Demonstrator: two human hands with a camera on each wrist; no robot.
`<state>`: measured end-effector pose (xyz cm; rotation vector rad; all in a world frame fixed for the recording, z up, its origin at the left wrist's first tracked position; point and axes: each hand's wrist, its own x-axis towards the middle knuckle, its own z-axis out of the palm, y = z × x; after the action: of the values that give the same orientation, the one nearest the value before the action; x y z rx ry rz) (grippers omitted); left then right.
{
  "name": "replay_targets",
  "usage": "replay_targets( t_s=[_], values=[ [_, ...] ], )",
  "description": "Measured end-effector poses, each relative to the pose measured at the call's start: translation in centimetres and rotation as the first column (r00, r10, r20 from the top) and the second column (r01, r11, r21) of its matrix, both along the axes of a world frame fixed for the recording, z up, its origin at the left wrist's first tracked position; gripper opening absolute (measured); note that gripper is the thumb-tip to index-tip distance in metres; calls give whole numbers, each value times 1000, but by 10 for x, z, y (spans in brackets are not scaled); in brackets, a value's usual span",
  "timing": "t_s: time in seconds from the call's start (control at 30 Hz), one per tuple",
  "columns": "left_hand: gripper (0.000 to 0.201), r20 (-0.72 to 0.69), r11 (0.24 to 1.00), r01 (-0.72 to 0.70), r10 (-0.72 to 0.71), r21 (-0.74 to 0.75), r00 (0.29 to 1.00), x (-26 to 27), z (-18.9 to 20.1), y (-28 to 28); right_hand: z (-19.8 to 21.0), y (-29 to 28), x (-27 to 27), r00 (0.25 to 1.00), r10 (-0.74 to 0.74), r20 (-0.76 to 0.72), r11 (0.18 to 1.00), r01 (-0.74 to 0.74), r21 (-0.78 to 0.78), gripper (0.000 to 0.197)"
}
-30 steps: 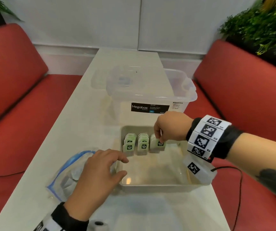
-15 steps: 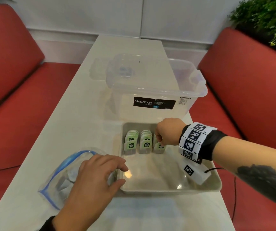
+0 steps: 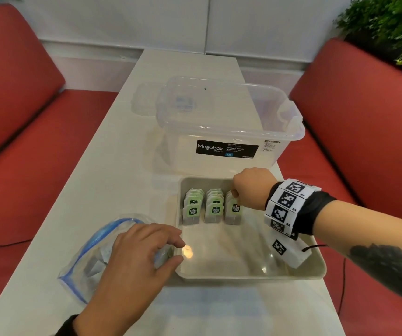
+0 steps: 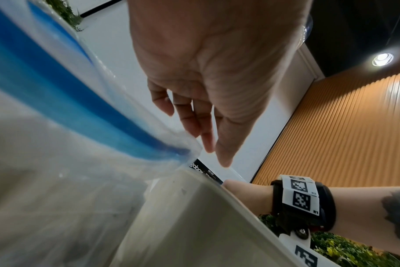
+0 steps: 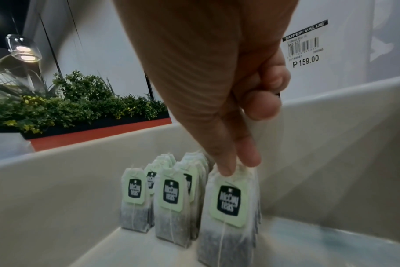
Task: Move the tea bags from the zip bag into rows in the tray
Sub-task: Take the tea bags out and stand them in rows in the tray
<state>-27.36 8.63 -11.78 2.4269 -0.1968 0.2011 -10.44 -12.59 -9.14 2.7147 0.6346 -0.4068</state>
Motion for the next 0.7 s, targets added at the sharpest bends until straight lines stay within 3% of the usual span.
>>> replay_targets(
  t_s=[0.2,0.3,0.33,0.4,0.47,0.57,0.63,0.7],
  values=[
    [13,130,988,-133,142,-73,981,-1,10,15,13,-8,-2,998,-22,59,996,17,86,19],
    [10,167,960,-278,277,-21,946,-4,20,34,28,-5,-12,995,-25,98,984,7,176,14],
    [14,158,942,-336,328,26,931,-6,19,42,33,-3,-18,994,-28,110,977,3,215,12],
    [47,85,902,-411,403,131,911,-11,12,59,44,6,-31,992,-22,121,952,-16,307,10],
    [55,-71,900,-396,414,184,907,-17,3,71,54,20,-49,994,-10,106,913,-35,407,9],
    [34,-209,915,-353,390,194,897,-30,-5,74,65,48,-82,996,50,69,838,-79,539,7],
    [50,-232,934,-315,348,167,908,-38,-10,71,65,68,-104,994,104,44,788,-109,606,8],
    [62,-162,952,-283,299,115,940,-45,-8,65,58,87,-123,986,164,10,735,-129,666,11]
  ],
)
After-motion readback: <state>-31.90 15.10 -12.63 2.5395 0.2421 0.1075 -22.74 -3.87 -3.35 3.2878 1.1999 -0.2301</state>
